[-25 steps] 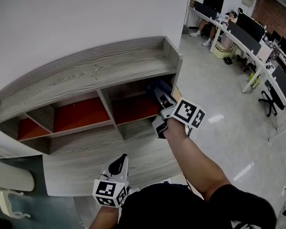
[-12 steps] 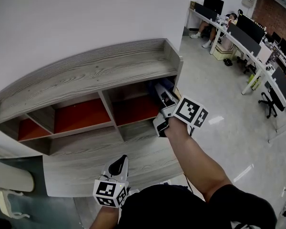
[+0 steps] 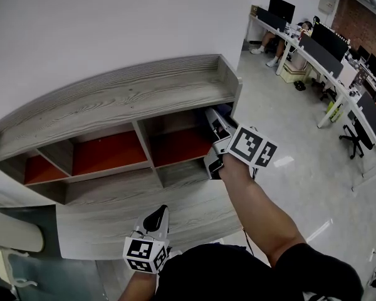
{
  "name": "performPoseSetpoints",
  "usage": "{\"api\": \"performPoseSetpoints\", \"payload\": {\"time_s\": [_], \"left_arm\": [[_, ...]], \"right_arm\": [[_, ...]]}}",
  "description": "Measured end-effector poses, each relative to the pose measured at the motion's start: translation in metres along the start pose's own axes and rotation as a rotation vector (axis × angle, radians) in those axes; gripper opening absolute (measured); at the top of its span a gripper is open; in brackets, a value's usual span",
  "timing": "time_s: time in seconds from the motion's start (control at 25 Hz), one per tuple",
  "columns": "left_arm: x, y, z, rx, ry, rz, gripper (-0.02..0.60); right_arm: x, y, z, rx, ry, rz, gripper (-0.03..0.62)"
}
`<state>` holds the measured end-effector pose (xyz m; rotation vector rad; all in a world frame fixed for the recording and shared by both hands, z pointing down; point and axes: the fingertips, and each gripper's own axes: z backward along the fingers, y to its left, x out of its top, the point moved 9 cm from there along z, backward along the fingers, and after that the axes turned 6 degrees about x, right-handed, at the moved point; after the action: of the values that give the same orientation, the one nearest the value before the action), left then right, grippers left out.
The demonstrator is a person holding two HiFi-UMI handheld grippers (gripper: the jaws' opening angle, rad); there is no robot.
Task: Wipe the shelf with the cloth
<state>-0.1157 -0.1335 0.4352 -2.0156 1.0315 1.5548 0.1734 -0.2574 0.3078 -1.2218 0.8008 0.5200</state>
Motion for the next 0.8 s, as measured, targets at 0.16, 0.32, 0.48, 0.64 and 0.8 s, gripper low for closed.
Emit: {"api": "performPoseSetpoints", "payload": {"time_s": [0.16,0.32,0.48,0.64,0.8], "left_arm": [[0.001,-0.001,0.001,-0.001,-0.003,-0.001,0.011],[0.001,0.000,0.002,0.003,-0.003,-0.001,0.011],[0.000,0.000,0.003,0.003,0.003,-0.001,0.011],[0.000,-0.002,0.003,0.000,0.006,-0.005,0.011],[-0.001,-0.003,0.004,-0.004,0.010,-0.010,0.011]], "right_arm": [[0.003,0.005,0.000,-0.038,0.033,0.112,0.141],[0.001,0.010,0.000,-0.061,0.075,0.280,0.141],[0.002,0.016,0.000,-0.104,0.100,0.484,0.141],[0.001,0.019,-0.001,-0.135,0.117,0.627,0.141],[-0.001,0.022,-0.005,-0.159,0.128,0.728,0.141]]}}
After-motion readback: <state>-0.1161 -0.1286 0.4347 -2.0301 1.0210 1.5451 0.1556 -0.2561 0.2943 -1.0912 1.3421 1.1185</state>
